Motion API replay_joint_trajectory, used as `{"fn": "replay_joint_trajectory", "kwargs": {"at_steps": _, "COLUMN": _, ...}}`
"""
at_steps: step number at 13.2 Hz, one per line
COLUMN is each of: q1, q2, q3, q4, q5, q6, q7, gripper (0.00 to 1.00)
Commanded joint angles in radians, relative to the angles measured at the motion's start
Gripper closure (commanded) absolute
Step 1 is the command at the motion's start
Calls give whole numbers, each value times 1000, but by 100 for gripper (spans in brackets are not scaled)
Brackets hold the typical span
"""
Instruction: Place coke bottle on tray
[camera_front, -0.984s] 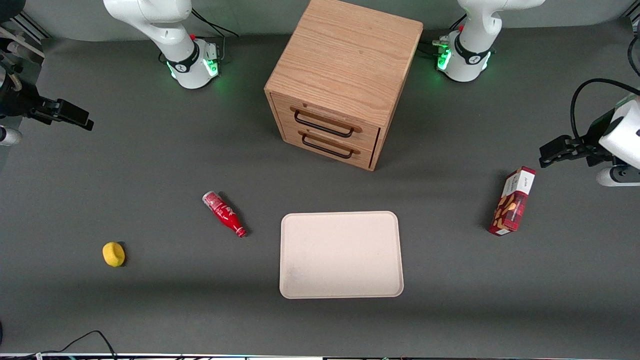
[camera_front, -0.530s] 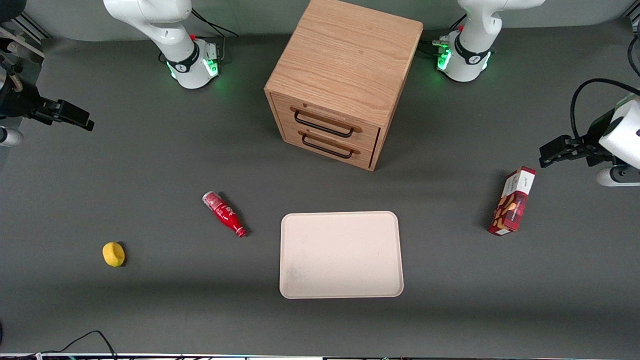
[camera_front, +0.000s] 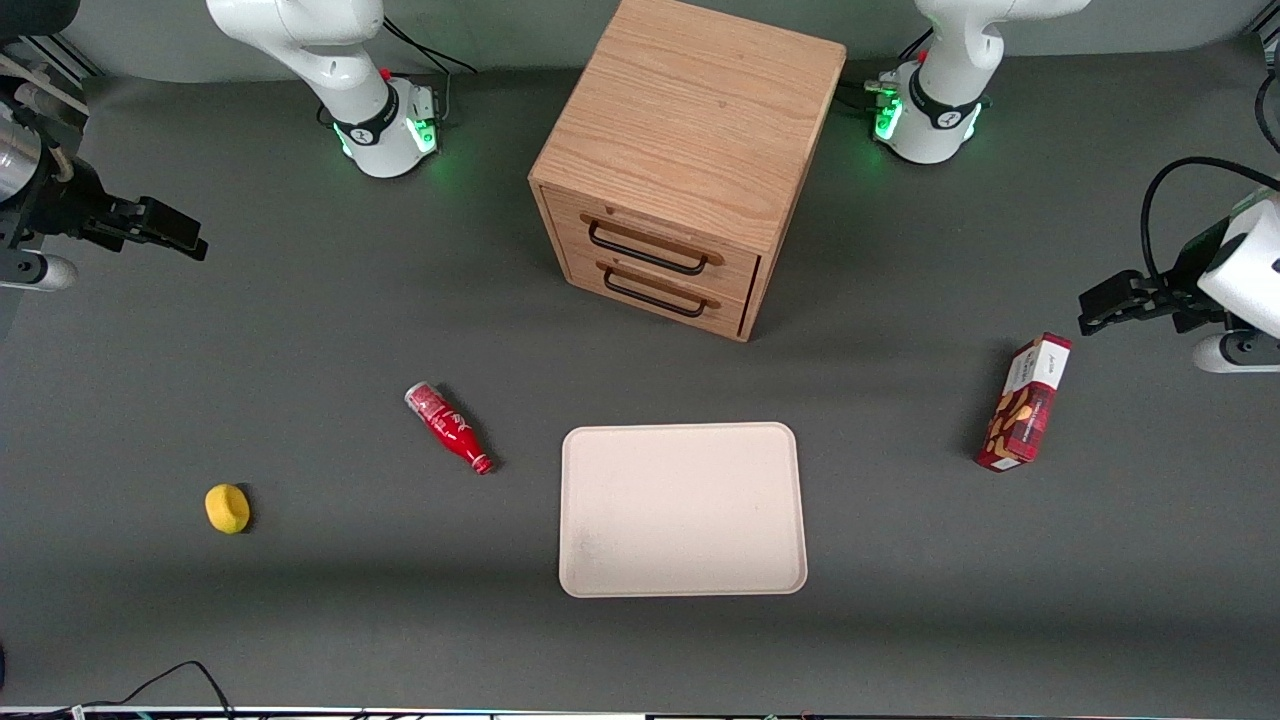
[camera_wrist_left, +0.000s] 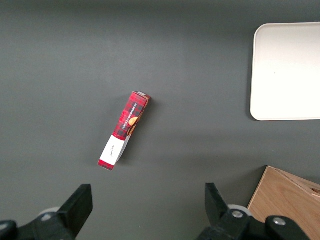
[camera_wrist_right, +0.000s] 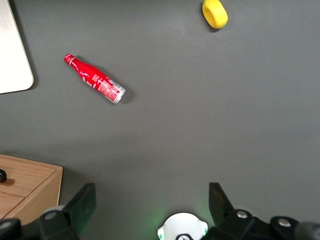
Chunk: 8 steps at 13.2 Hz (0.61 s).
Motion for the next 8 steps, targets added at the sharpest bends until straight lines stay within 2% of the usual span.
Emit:
{"fn": "replay_joint_trajectory", "kwargs": {"at_steps": 1, "q1": 4, "q2": 19, "q3": -7, "q4": 34, "q5": 13, "q6": -13, "q7": -8, "gripper": 0}}
{"fn": "replay_joint_trajectory", "kwargs": {"at_steps": 3, "q1": 3, "q2": 20, "q3": -9, "q4": 32, "q5": 31, "q6": -13, "q7": -11, "gripper": 0}}
{"fn": "replay_joint_trajectory", "kwargs": {"at_steps": 8, "q1": 9, "q2": 16, "q3": -6, "q4": 31, "q5": 30, "q6": -19, "q7": -13, "gripper": 0}}
